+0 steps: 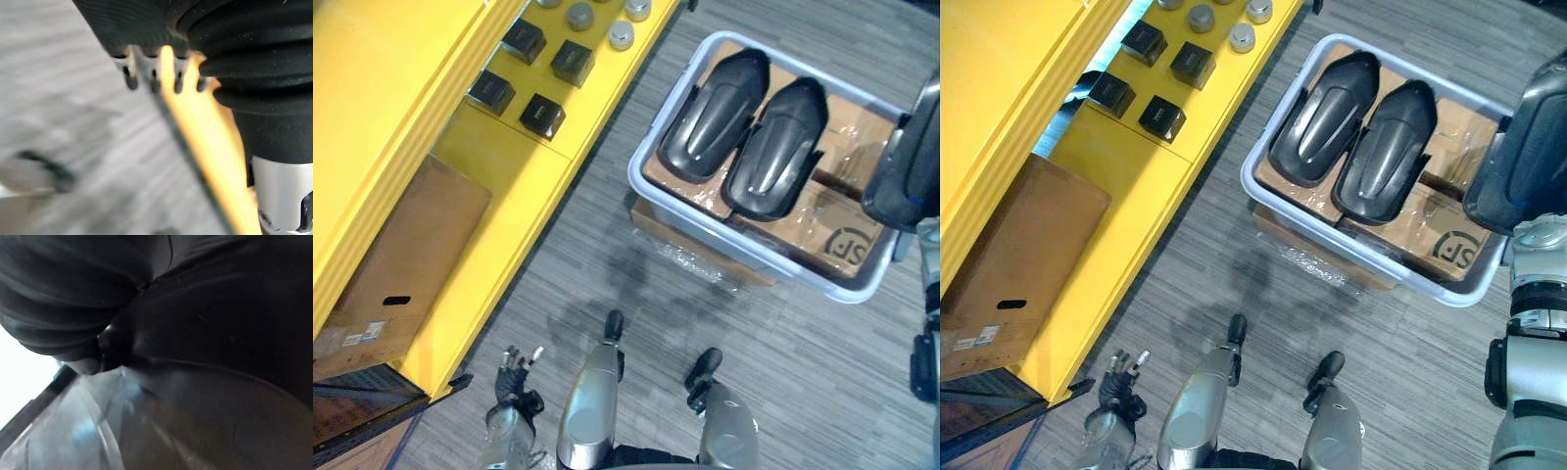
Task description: Walk over and take plastic housings, then place them on the shelf
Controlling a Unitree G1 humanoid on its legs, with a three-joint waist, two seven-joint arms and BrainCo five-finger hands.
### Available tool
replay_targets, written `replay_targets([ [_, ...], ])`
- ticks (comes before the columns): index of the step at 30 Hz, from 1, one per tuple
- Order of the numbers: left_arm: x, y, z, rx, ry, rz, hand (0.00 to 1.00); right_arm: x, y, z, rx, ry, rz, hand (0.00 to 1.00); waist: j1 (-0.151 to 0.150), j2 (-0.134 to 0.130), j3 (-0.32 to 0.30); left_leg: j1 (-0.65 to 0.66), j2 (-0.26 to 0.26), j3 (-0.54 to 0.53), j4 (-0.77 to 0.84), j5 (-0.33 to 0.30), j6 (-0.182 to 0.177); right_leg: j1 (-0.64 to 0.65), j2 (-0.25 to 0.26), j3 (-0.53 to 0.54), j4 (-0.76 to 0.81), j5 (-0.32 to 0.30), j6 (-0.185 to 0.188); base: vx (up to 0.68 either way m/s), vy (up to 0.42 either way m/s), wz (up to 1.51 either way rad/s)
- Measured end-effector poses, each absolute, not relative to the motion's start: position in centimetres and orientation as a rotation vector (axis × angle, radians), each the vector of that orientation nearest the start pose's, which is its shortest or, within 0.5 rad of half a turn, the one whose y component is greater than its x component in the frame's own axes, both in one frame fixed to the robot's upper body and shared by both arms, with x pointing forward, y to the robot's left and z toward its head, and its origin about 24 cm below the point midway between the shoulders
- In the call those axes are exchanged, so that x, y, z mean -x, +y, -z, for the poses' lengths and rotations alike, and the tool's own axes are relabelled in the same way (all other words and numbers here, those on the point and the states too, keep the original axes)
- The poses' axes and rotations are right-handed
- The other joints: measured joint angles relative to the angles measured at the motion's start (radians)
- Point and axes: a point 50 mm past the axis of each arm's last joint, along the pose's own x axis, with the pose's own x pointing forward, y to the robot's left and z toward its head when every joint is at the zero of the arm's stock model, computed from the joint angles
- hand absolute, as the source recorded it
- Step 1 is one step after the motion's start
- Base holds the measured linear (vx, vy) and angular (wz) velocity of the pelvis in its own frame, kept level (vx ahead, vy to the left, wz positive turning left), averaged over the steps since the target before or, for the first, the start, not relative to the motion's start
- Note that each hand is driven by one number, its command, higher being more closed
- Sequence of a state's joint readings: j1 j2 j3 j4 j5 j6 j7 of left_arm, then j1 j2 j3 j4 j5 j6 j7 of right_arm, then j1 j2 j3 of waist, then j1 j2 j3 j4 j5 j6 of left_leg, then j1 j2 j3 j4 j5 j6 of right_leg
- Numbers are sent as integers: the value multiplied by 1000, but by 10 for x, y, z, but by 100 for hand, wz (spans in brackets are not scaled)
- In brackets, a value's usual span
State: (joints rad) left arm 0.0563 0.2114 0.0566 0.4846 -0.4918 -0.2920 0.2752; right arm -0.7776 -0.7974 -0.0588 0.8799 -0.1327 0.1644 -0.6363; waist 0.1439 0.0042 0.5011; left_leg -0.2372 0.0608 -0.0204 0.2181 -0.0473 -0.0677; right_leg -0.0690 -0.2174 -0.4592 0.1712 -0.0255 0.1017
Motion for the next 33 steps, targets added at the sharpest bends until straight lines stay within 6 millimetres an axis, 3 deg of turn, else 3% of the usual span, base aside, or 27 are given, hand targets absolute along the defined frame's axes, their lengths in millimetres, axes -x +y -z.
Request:
replay_targets([
  [3,-223,253,11,171,97,-499,0,-329,-360,-193,733,-131,1035,100,-21,-31,-41,32,3,5,-59,26,-5,19,12,0,-39,20,-5,19,-45,-3],
  [6,-238,249,-8,164,27,-443,0,-330,-340,-187,740,-195,973,100,-28,-61,-87,67,2,18,-111,43,-6,40,20,4,-79,31,-3,29,-22,-9],
  [7,-244,244,-17,169,3,-401,0,-330,-328,-180,754,-220,935,100,-28,-78,-127,79,2,28,-136,50,-6,41,22,10,-94,34,-1,72,-20,-16],
  [11,-259,212,-31,137,-11,-191,0,-326,-284,-171,782,-365,807,100,-45,-100,-228,162,1,62,-210,59,-7,90,27,31,-138,47,4,95,-13,-20],
  [14,-271,184,-35,135,13,-25,0,-325,-250,-173,816,-495,680,100,-70,-102,-295,218,-2,91,-250,62,-7,122,28,55,-166,59,10,80,0,-27],
  [20,-295,143,-57,208,-4,196,0,-329,-217,-166,828,-560,523,100,-97,-103,-349,254,-2,120,-262,61,-7,141,28,77,-184,76,10,1,8,-15],
  [21,-299,129,-65,233,-8,255,0,-331,-206,-163,824,-566,468,100,-100,-99,-359,255,-2,127,-261,62,-7,142,28,80,-191,83,10,-64,4,-11],
  [25,-301,109,-77,226,-27,356,0,-334,-189,-165,820,-598,391,100,-104,-86,-366,257,-3,133,-262,70,-4,143,29,82,-201,95,9,-69,-4,-7],
  [33,-305,98,-87,220,-34,425,0,-339,-174,-166,792,-611,344,100,-107,-71,-381,286,-5,132,-298,98,-2,162,31,77,-213,99,9,-67,-8,0],
])
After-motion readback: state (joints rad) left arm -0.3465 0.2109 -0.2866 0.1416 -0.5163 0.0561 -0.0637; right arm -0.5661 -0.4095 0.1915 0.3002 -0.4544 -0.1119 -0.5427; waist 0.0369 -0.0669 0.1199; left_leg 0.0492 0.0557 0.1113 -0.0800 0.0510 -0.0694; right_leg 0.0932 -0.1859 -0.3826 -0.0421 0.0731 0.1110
